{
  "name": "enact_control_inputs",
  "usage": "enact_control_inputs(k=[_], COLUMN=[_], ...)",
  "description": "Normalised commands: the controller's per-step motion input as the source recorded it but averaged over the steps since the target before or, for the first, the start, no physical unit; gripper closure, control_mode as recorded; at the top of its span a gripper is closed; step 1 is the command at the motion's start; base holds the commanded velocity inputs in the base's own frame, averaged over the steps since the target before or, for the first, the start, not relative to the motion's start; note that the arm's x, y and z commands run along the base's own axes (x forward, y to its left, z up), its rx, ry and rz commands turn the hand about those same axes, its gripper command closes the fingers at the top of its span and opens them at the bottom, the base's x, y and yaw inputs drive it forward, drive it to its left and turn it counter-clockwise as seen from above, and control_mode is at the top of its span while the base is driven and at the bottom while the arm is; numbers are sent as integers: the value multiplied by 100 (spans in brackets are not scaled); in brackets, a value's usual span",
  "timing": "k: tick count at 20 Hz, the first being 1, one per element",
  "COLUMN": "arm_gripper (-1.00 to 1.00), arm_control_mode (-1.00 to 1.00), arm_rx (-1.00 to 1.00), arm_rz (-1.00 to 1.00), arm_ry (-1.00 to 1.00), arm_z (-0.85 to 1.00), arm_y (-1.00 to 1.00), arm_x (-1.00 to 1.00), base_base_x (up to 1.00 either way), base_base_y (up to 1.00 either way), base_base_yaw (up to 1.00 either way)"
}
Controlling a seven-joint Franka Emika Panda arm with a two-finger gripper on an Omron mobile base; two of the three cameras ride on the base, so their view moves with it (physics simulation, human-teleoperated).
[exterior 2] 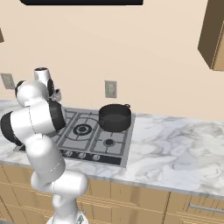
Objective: Pick the kettle from the counter and place it on a stove burner. Then turn the burner on.
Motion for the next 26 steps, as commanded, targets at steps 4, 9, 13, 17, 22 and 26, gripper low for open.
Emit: enact_control_inputs(k=[4,9,13,17,22,26], arm_gripper=[100,100,100,-100,-100,-100], arm_control_mode=[-100,-100,-100,-100,-100,-100], arm_rx=[-3,-1,0,0,0,0], arm_rz=[0,-1,0,0,0,0], arm_ry=[0,-1,-1,0,0,0], arm_z=[-11,-6,-4,-1,0,20], arm_y=[0,0,5,2,0,0], arm_x=[22,13,2,0,0,0], base_base_x=[0,0,0,0,0,0], base_base_y=[0,0,0,0,0,0], base_base_yaw=[0,0,0,0,0,0])
